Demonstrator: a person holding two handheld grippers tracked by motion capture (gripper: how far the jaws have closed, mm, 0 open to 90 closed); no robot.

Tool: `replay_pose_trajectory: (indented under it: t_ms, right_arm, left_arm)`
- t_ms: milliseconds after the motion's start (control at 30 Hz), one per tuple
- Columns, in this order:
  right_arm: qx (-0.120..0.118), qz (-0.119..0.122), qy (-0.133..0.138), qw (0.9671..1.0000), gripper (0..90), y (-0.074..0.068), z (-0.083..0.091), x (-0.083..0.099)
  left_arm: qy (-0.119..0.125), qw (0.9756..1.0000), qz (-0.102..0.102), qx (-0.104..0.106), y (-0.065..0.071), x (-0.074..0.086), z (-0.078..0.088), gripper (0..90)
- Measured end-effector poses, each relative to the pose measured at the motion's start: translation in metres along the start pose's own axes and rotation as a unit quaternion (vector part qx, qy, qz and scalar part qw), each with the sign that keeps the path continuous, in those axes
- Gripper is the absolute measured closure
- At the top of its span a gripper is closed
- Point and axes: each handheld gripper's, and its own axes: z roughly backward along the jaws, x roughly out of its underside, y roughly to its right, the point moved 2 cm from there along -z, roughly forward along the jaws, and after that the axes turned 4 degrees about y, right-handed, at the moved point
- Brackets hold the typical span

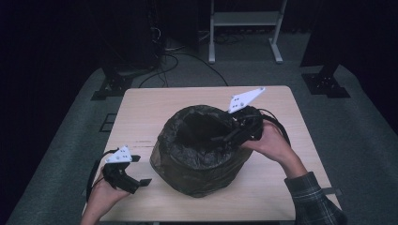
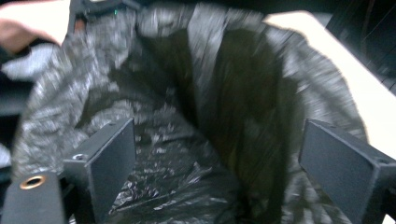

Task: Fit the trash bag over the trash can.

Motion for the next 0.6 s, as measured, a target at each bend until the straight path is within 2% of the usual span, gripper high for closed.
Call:
replay_pose_trajectory:
  t_ms: [167,267,367,467,567,600]
  right_arm:
    - [-0.01,0.003,-0.064,0.9979,9.7,0.001,-0.019,0.005]
    - [-0.014,0.008,-0.11,0.9938,9.7,-0.001,-0.027,0.008]
    - [-0.021,0.011,-0.134,0.9906,9.7,-0.001,-0.031,0.008]
    - [-0.029,0.01,-0.162,0.9863,9.6,-0.003,-0.034,0.009]
    - [-0.026,0.021,-0.195,0.9802,9.6,-0.005,-0.036,0.009]
    - [-0.025,0.019,-0.211,0.9769,9.6,-0.006,-0.036,0.009]
  left_arm:
    - [-0.019,0.9998,-0.005,-0.004,0.002,0.013,-0.016,0.0]
    - [-0.032,0.9994,-0.007,-0.006,0.003,0.016,-0.022,0.0]
    - [-0.036,0.9994,-0.003,0.0,0.003,0.02,-0.027,0.0]
    - [-0.042,0.9991,-0.005,-0.002,0.003,0.022,-0.03,0.0]
    - [-0.051,0.9987,-0.006,0.0,0.003,0.024,-0.033,0.0]
    - [-0.053,0.9986,-0.008,-0.003,0.003,0.025,-0.034,0.0]
